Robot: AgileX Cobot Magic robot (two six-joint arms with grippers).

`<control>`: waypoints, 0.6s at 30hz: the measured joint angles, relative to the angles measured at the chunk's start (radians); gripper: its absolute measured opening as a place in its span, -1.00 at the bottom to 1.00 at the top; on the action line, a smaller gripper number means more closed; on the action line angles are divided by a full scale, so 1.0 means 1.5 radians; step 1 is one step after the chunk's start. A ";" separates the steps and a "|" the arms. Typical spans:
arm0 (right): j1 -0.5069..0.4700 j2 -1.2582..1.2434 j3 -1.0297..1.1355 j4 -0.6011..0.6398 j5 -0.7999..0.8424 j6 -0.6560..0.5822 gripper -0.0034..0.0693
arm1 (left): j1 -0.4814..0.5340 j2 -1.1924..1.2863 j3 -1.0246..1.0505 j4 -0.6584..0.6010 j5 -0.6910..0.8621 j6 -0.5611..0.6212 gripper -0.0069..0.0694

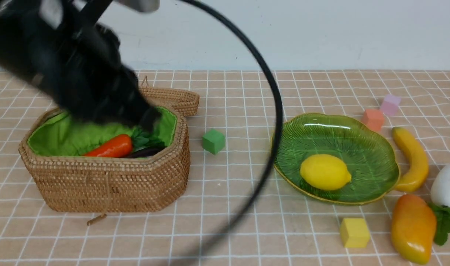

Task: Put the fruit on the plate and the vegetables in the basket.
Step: Use the right arm to grab a mango and put it into the right plate

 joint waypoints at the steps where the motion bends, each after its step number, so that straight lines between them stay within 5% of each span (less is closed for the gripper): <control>1: 0.000 0.005 0.000 -0.004 -0.001 0.005 -0.40 | 0.000 -0.005 0.000 0.000 -0.004 -0.001 -0.85; 7: 0.000 0.140 0.000 -0.089 -0.067 0.143 -0.03 | -0.089 -0.135 0.219 -0.036 -0.103 -0.011 -0.85; 12: 0.000 0.275 -0.001 -0.107 -0.170 0.211 0.62 | -0.125 -0.208 0.327 -0.039 -0.148 -0.011 -0.85; 18: -0.019 0.402 -0.003 -0.105 -0.254 0.220 0.77 | -0.125 -0.231 0.338 -0.039 -0.147 -0.011 -0.85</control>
